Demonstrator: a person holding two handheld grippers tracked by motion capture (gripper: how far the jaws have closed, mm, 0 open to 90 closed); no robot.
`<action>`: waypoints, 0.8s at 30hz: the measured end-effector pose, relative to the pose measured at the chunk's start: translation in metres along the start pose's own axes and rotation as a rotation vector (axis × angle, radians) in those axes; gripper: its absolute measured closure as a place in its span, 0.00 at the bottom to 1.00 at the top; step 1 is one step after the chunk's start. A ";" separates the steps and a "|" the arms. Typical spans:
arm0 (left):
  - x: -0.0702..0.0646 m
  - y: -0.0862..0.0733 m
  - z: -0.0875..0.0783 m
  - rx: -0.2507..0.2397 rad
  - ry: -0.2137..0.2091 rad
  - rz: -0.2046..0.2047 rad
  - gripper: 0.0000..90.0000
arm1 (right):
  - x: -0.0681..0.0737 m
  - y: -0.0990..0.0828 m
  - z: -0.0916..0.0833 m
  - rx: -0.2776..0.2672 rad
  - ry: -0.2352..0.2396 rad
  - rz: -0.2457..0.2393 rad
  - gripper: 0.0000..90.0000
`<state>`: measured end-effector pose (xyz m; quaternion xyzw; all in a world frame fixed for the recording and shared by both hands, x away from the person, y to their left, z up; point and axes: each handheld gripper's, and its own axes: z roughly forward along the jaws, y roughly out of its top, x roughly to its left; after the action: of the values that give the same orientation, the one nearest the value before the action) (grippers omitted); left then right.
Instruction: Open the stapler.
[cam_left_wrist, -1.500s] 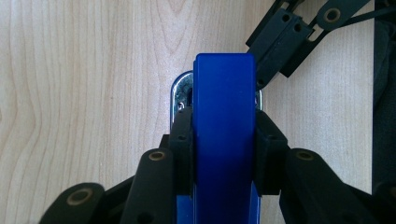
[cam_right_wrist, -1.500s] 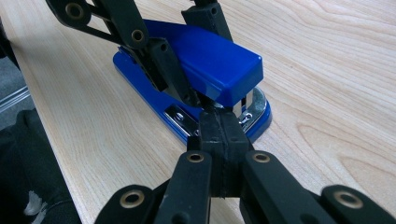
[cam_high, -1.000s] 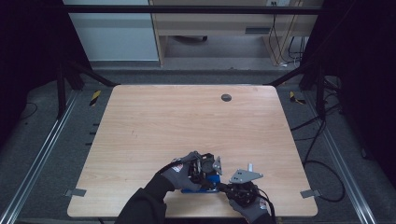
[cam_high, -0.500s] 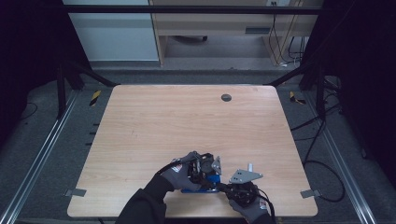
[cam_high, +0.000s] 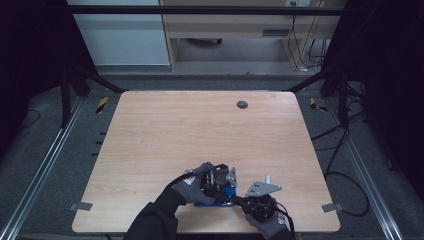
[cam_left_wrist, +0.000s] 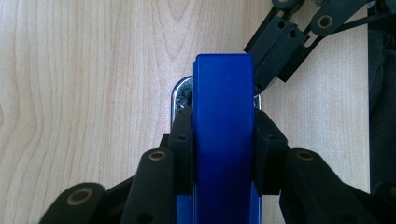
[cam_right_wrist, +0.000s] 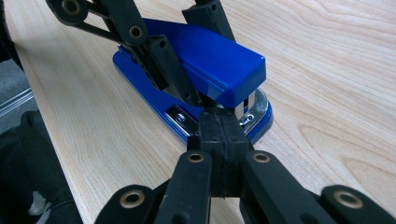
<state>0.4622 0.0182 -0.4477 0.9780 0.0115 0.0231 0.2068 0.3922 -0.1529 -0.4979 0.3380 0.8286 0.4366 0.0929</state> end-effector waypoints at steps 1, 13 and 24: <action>0.000 0.000 0.000 -0.001 0.000 0.004 0.73 | 0.000 0.000 0.000 0.001 0.001 0.000 1.00; 0.002 0.001 -0.001 0.012 -0.008 0.008 0.73 | 0.000 0.000 0.000 -0.001 0.000 0.002 1.00; 0.000 -0.005 -0.035 -0.100 0.001 -0.007 0.73 | -0.004 0.000 0.000 -0.005 0.004 0.020 1.00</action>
<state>0.4602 0.0368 -0.4176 0.9664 0.0138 0.0237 0.2556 0.3950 -0.1552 -0.4982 0.3452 0.8241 0.4405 0.0876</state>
